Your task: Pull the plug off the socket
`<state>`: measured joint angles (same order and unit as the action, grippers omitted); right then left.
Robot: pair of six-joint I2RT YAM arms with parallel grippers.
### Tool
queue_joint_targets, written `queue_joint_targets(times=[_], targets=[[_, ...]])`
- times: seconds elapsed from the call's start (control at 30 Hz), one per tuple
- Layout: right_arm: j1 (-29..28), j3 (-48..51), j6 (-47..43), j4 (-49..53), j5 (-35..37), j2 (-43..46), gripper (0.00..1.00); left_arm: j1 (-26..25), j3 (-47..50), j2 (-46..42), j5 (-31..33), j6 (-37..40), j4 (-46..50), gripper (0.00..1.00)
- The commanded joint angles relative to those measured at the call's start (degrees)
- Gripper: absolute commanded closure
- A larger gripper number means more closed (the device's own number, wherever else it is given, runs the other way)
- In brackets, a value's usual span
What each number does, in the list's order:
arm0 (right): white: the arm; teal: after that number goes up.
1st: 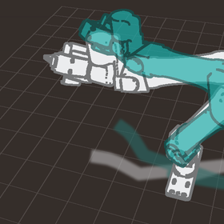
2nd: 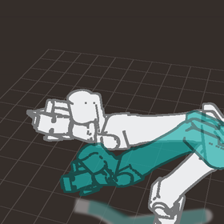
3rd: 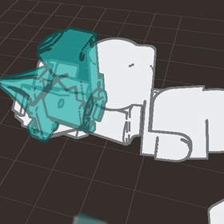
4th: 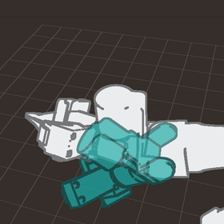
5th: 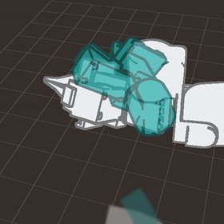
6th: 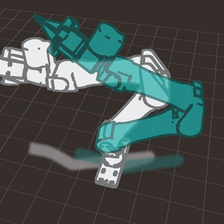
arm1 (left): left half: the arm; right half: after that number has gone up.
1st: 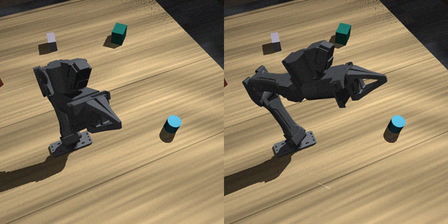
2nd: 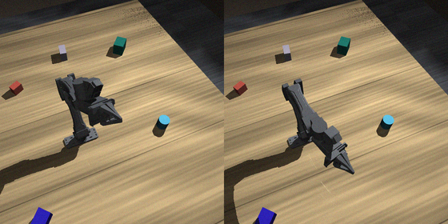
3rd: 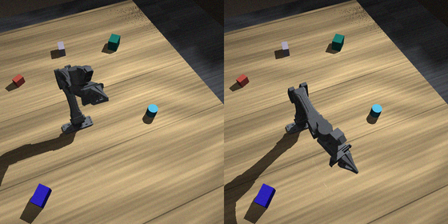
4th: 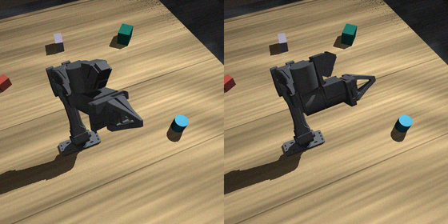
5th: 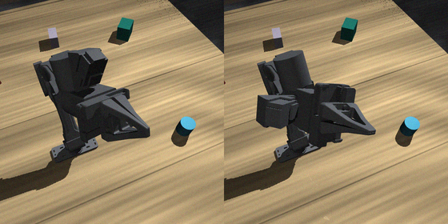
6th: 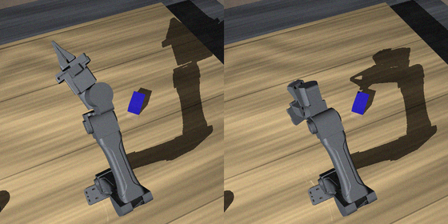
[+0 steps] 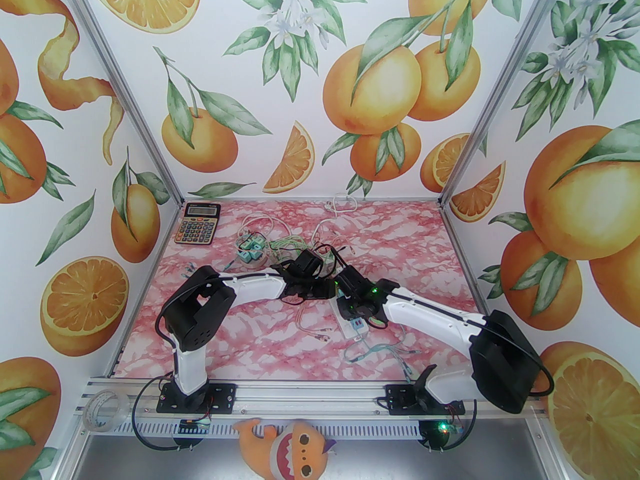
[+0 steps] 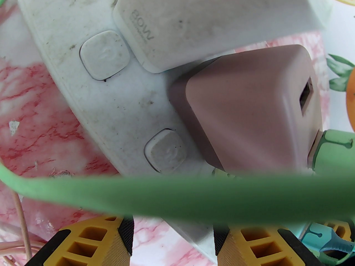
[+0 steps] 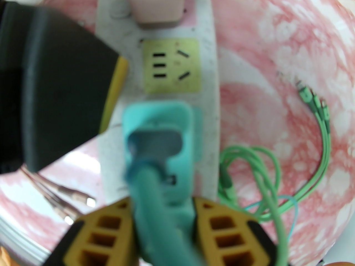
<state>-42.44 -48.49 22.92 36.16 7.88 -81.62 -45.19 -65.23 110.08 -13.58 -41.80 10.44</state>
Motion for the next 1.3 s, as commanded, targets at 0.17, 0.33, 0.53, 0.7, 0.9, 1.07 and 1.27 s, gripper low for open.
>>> queue_joint_targets(times=[0.17,0.33,0.53,0.7,0.9,1.07,1.27], targets=[[0.18,0.85,1.22,-1.42,-2.12,-0.96,0.72,-1.28,1.91,-0.75,1.62,2.58,2.79,0.54],[0.15,0.51,0.34,-0.77,-1.82,-1.17,0.74,-1.76,1.59,1.08,3.07,2.10,4.93,0.56],[2.65,-0.70,-2.41,2.00,0.73,1.96,0.79,-1.76,1.69,1.26,4.58,1.68,6.84,0.57],[6.34,-0.18,0.42,0.39,-6.71,4.06,0.79,-1.66,1.38,1.58,4.46,1.46,7.40,0.58],[7.03,-0.90,-0.13,0.83,-8.06,5.73,0.79,-1.66,1.16,1.67,4.79,1.37,7.57,0.58],[2.99,-0.55,-0.41,2.03,-5.13,5.51,0.80,-1.66,0.23,2.07,4.93,1.62,8.35,0.59],[-0.88,-0.99,0.89,4.35,-1.10,5.96,0.79,-1.10,-0.79,1.86,6.07,2.86,10.12,0.59]])
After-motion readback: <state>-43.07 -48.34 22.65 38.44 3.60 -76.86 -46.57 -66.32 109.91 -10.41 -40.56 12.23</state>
